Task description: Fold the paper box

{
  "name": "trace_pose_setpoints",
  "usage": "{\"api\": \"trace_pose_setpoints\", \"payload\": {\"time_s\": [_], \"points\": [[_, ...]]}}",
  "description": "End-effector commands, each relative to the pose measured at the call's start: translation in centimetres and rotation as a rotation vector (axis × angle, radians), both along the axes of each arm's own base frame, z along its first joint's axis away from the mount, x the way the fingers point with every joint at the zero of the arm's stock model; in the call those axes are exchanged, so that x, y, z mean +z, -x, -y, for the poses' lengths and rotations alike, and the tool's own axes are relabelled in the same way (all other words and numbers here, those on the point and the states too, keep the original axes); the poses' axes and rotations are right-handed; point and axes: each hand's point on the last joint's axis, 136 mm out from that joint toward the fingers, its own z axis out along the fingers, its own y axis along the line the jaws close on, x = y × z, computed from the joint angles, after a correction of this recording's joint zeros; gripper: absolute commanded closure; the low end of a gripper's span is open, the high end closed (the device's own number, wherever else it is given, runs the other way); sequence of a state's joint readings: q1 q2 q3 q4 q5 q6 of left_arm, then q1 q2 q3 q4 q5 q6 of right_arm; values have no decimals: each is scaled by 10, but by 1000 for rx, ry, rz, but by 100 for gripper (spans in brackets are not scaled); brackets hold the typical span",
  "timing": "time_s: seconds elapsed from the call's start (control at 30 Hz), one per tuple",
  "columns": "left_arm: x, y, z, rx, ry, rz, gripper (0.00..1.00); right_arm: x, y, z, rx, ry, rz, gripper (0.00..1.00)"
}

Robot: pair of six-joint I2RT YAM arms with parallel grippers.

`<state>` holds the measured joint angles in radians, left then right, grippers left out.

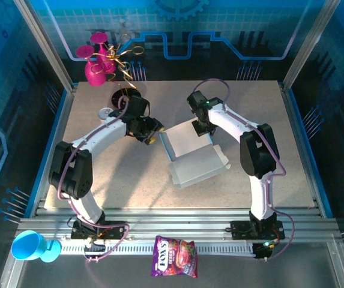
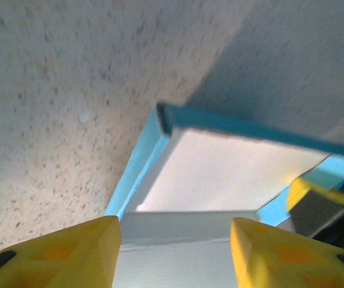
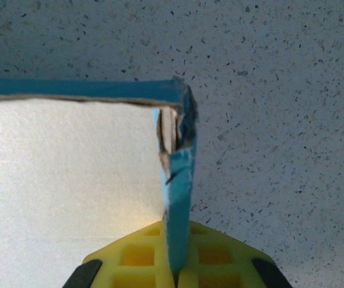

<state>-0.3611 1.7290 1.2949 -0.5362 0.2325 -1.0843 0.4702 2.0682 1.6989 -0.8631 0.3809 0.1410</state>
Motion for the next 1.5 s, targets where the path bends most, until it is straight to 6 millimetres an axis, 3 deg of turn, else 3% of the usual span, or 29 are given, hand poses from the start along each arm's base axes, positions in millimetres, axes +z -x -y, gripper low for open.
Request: {"api": "trace_pose_setpoints", "payload": {"time_s": [0.0, 0.27, 0.5, 0.57, 0.7, 0.97, 1.1, 1.2, 1.37, 1.47], "points": [[-27, 27, 11, -100, -52, -72, 49, 13, -1, -6, 15, -24, 20, 100], [-63, 19, 29, -144, -102, -89, 55, 11, 2, -6, 16, -26, 9, 100], [-84, 24, 22, -157, -194, -121, 67, 12, 0, -7, 23, -25, 13, 100], [-87, 22, 24, -158, -198, -119, 73, 11, 0, -8, 27, -18, 13, 100], [-91, 19, 26, -164, -218, -112, 100, 12, 0, -9, 44, 18, 26, 100], [-93, 24, 28, -171, -230, -140, 100, 23, -3, -21, 101, 75, 62, 100], [-86, 19, 29, -153, -222, -132, 100, 42, -6, -29, 99, 39, 70, 57], [-84, 18, 30, -129, -208, -139, 100, 64, -8, -34, 66, -6, 75, 37], [-80, 14, 33, -83, -178, -146, 100, 117, 0, -21, -62, -69, 113, 24], [-78, 12, 34, -65, -170, -151, 100, 147, 15, -9, -181, -160, 139, 22]]}}
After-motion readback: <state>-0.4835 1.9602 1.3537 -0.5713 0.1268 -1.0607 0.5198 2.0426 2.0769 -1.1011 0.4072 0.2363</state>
